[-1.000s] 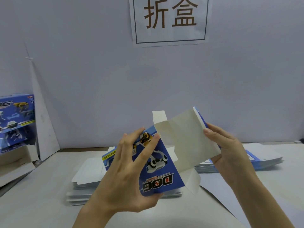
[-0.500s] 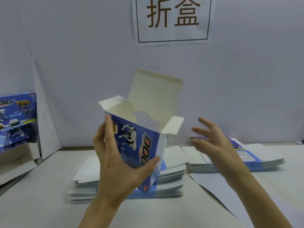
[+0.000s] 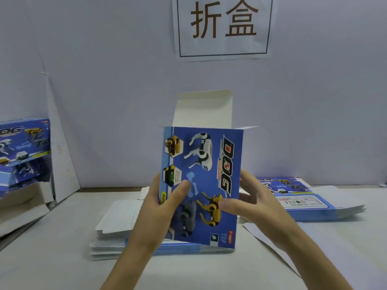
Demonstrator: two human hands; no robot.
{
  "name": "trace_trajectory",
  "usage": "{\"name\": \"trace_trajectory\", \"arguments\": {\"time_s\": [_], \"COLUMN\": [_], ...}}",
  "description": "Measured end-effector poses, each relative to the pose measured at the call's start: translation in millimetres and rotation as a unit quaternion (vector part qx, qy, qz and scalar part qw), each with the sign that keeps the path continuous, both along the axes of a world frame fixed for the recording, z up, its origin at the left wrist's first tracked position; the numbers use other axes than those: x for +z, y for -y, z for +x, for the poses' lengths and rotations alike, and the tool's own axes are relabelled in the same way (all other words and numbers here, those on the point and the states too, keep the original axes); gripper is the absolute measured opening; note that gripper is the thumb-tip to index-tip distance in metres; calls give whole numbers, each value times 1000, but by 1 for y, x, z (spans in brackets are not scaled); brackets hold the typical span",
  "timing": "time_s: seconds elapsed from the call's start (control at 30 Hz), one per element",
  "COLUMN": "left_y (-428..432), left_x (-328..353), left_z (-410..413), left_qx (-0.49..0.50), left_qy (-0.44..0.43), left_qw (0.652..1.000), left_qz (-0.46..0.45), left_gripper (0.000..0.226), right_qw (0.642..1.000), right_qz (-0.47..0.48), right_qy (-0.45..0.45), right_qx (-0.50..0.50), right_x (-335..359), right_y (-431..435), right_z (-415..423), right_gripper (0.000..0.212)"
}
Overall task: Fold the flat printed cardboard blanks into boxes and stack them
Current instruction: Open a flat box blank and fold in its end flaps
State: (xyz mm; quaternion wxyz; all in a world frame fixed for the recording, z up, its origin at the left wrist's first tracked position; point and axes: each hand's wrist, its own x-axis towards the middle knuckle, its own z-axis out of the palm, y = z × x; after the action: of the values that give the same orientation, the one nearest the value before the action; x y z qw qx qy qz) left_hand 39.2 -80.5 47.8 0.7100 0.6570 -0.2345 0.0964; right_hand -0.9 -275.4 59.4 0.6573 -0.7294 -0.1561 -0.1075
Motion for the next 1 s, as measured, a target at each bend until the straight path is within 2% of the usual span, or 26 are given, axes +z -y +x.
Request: {"name": "trace_trajectory", "arguments": {"time_s": [0.1,0.23,0.3,0.37,0.43,0.53,0.6,0.7,0.8,0.93,1.0], "left_y": [1,0,0,-1,-2,-1,1,3,4,2,-1], "left_x": [-1,-3,-3,-3,-4,-9,-9,-7,-10,-8,-7], "left_z": [1,3,3,3,5,7,6,6,5,4,7], "left_qx": [30,111,104,88,84,112,109,88,104,96,95], "left_qy": [-1,33,29,8,-3,9,12,-18,-8,17,10], "left_qw": [1000,993,994,996,996,993,994,996,995,995,995], "left_qz": [9,1,7,18,23,17,16,14,-6,-5,-8], "left_gripper": [52,34,33,40,47,43,44,50,42,40,37], "right_qw": [1000,999,999,1000,1000,1000,1000,999,999,999,999], "right_qz": [-6,-3,0,0,-8,-6,5,2,3,22,3], "right_qy": [6,-3,-8,-2,10,9,0,4,7,-9,3], "right_qx": [-16,-47,-37,-21,-23,-28,-31,-31,-45,-38,-38], "right_x": [0,-1,-1,0,0,-2,-3,-1,-3,-5,-4], "right_y": [-3,-2,-2,-5,-6,-6,-6,-8,-8,-8,-9], "right_z": [-1,3,4,2,0,2,3,2,3,4,2], "right_gripper": [87,54,57,64,62,60,69,71,69,76,66]}}
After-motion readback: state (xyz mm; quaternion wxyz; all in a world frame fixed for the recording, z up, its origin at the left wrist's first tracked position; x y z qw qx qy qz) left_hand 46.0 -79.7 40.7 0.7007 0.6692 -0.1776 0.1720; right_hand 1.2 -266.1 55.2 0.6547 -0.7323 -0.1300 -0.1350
